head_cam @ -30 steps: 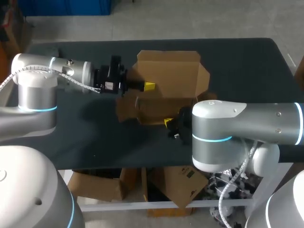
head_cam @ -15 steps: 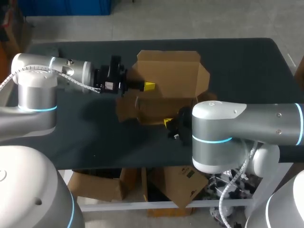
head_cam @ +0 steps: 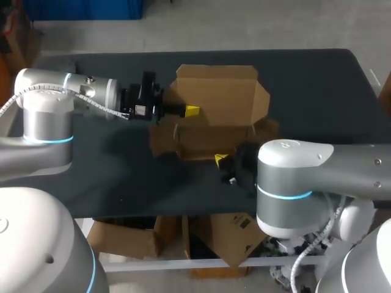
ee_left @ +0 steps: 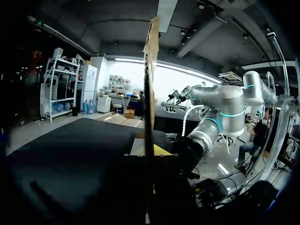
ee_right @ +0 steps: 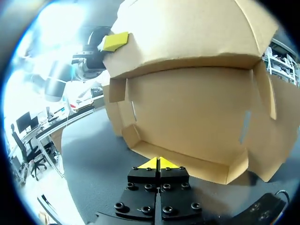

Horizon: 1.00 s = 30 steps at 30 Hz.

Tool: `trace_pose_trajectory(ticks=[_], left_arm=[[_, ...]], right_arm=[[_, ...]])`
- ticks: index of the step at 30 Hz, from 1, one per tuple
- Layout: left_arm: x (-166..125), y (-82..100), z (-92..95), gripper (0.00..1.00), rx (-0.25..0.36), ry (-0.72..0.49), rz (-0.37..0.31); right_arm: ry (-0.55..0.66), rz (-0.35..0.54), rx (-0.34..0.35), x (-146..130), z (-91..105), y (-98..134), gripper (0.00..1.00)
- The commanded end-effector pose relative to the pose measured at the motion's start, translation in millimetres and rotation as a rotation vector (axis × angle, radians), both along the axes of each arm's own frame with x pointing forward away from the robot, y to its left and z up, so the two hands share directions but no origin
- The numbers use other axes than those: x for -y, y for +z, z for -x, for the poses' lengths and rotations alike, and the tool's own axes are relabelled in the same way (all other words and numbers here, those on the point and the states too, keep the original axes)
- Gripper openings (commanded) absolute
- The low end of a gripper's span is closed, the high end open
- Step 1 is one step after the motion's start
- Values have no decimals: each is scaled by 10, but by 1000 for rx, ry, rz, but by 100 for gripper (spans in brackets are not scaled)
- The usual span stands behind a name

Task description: Assemble the packaging by folding the flat box into shape, placing the metal phone stand inside, and closing the box properly

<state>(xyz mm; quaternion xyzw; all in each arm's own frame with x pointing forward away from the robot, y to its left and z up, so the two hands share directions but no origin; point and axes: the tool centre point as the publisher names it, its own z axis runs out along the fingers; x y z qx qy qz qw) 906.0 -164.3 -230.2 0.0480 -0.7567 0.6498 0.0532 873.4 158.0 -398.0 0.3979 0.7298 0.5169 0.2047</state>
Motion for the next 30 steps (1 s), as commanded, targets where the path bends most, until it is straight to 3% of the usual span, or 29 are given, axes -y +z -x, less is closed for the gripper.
trace_pose_trajectory(ticks=[1, 18, 30], left_arm=[[-6, -27, 3, 0, 0, -1, 0], [-6, -27, 3, 0, 0, -1, 0], [-6, -27, 3, 0, 0, -1, 0]], right_arm=[[34, -18, 6, 143, 167, 81, 0], [167, 36, 17, 533, 733, 332, 0], [232, 74, 25, 779, 920, 366, 0]])
